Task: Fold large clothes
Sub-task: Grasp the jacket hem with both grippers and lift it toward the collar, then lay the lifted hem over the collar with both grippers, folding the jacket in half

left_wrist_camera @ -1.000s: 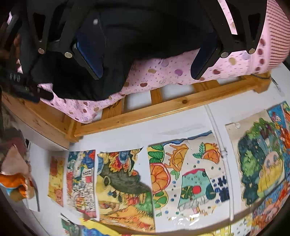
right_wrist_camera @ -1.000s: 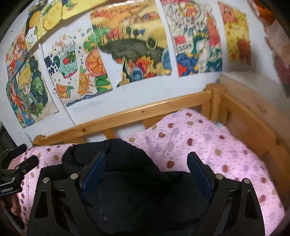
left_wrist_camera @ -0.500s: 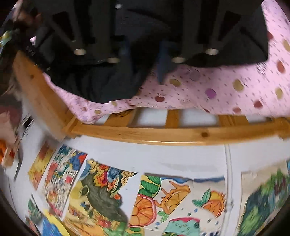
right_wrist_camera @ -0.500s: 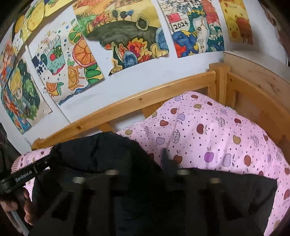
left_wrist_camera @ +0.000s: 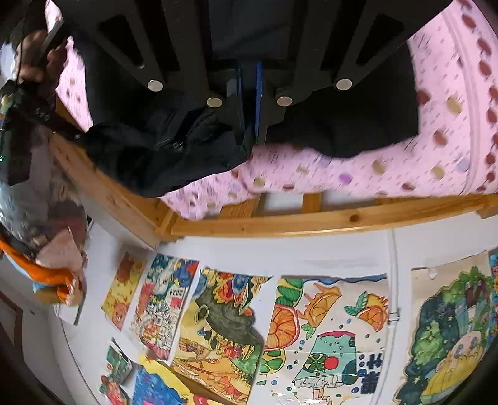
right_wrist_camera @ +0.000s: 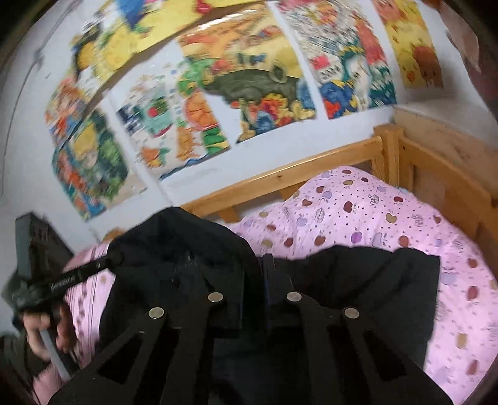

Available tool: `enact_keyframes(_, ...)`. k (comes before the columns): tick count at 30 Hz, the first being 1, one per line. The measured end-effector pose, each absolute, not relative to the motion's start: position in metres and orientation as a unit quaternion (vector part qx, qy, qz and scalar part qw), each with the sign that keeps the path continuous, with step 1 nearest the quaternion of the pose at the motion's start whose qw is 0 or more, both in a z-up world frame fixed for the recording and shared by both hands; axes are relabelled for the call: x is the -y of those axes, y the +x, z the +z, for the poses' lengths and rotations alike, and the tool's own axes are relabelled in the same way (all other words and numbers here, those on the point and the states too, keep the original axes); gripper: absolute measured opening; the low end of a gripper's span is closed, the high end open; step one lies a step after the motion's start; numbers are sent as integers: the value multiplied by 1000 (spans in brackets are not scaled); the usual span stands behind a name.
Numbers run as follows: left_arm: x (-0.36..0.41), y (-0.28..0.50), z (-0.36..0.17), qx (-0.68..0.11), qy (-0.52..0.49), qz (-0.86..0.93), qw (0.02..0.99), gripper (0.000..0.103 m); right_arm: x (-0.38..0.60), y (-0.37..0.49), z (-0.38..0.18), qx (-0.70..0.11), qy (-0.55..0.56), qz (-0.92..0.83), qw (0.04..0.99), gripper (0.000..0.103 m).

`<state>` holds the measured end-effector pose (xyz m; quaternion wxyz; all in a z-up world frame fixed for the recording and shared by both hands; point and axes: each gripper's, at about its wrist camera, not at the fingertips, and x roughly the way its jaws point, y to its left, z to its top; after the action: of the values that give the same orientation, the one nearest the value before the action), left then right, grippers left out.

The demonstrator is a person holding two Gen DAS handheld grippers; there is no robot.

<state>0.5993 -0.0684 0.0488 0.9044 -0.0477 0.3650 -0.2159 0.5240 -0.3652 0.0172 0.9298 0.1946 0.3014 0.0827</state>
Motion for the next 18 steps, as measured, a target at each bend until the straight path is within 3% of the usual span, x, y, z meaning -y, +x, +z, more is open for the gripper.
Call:
enact_keyframes(10, 66, 525, -9, -398, 51, -206, 892, 5, 357, 467, -31, -357, 142, 97, 918, 7)
enact_keyframes(18, 77, 522, -61, -396, 86, -206, 891, 5, 353, 474, -78, -384, 124, 81, 911, 6)
